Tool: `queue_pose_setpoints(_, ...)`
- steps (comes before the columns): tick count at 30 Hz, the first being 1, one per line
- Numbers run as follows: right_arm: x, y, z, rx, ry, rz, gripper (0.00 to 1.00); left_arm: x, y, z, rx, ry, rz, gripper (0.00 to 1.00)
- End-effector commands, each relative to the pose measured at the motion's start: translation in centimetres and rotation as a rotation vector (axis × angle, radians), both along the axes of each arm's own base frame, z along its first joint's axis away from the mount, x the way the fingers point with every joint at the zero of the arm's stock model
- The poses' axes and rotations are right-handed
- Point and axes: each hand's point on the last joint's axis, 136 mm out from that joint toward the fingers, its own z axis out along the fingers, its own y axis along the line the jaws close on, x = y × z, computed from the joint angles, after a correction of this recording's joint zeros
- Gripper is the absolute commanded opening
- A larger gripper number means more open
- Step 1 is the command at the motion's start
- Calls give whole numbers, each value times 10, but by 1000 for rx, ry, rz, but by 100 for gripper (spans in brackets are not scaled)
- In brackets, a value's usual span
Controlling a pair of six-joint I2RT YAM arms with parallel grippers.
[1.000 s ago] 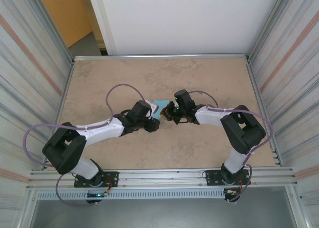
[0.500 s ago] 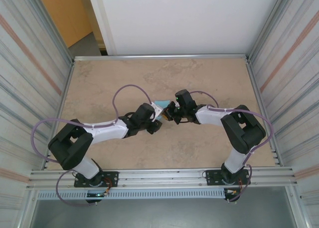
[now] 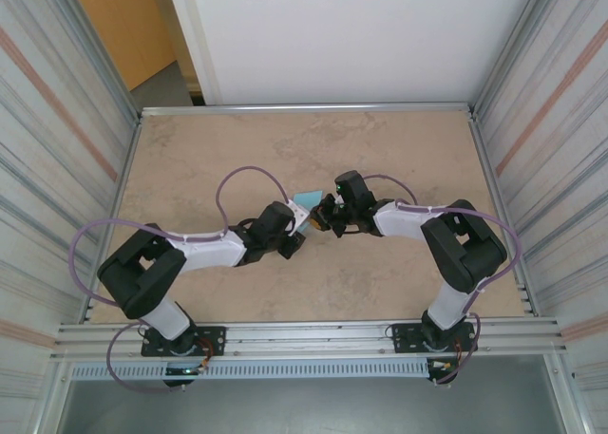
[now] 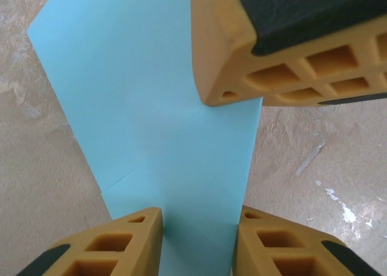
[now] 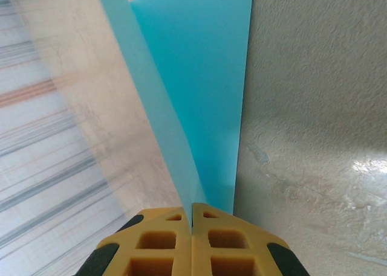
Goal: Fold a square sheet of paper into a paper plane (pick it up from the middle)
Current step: Fold the wing for the fifth time at the center of the table.
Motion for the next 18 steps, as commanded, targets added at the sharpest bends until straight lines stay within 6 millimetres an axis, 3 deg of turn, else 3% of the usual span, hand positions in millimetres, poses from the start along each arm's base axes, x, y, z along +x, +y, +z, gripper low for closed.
queue_pose_setpoints(1,-4,-1,3,22,23,-3,3,4,2,-3,15,-30,1,32)
queue_pose_setpoints(10,-5,-2,3,24,40,-6,7,4,4,-7,24,-34,2,23)
queue_pose_setpoints(12,-4,-5,2,17,46,-11,14,3,3,-8,22,-31,-3,21)
queue_pose_setpoints(18,0,-22,1,-37,32,-35,51,1,1,-9,13,-24,-19,16)
